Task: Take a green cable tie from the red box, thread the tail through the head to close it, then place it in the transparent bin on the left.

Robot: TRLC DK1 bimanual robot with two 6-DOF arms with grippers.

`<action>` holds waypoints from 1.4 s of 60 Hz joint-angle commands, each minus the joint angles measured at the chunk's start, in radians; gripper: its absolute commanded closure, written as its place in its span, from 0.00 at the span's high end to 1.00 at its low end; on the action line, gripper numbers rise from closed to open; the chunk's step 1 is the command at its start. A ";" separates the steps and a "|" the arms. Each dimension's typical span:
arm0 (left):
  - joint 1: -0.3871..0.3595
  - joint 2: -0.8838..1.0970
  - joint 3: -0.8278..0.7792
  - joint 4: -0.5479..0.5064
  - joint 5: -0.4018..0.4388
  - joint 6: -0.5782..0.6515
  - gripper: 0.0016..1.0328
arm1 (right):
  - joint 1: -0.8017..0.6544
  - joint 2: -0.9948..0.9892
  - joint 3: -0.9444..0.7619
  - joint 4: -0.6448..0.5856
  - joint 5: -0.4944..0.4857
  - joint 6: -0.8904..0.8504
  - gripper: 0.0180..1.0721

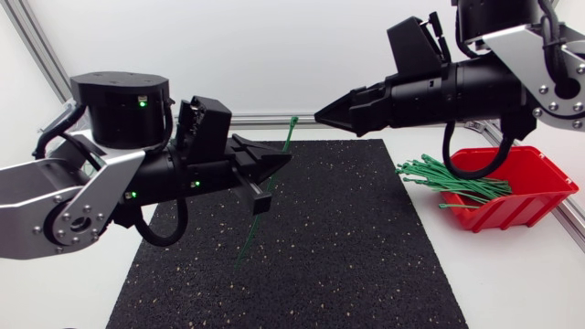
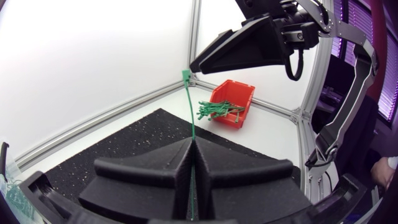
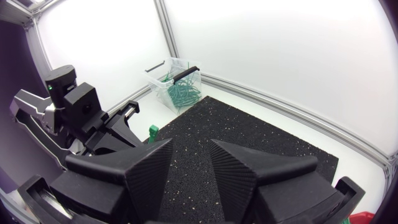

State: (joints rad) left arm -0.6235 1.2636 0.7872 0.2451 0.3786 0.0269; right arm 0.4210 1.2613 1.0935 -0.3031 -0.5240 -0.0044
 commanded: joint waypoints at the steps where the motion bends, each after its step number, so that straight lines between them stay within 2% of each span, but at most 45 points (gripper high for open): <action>1: 0.025 -0.023 0.007 -0.021 0.074 -0.010 0.03 | -0.011 -0.017 -0.021 0.002 -0.044 -0.059 0.47; 12: 0.061 -0.033 0.015 -0.069 0.203 0.005 0.03 | -0.014 0.004 -0.017 -0.021 -0.171 -0.167 0.47; 26: 0.114 -0.033 0.030 -0.121 0.355 0.015 0.03 | -0.019 0.049 -0.004 -0.062 -0.265 -0.270 0.47; 36: 0.123 -0.029 0.035 -0.139 0.391 0.028 0.03 | 0.002 0.066 0.000 -0.077 -0.317 -0.312 0.47; 50: 0.116 -0.027 0.034 -0.147 0.407 0.039 0.03 | 0.087 0.098 0.013 -0.088 -0.318 -0.321 0.46; 55: 0.111 -0.029 0.029 -0.147 0.408 0.041 0.03 | 0.105 0.116 0.019 -0.091 -0.317 -0.315 0.38; 66: 0.108 -0.038 0.021 -0.150 0.419 0.041 0.03 | 0.113 0.122 0.026 -0.083 -0.315 -0.299 0.06; 82: 0.099 -0.046 0.018 -0.158 0.419 0.039 0.04 | 0.116 0.115 0.028 -0.080 -0.295 -0.286 0.06; 84: 0.100 -0.046 0.023 -0.164 0.419 0.039 0.10 | 0.114 0.113 0.029 -0.080 -0.286 -0.281 0.06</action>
State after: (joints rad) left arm -0.5125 1.2331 0.7975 0.0929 0.7803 0.0536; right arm 0.5304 1.3731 1.1034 -0.3859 -0.8360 -0.3065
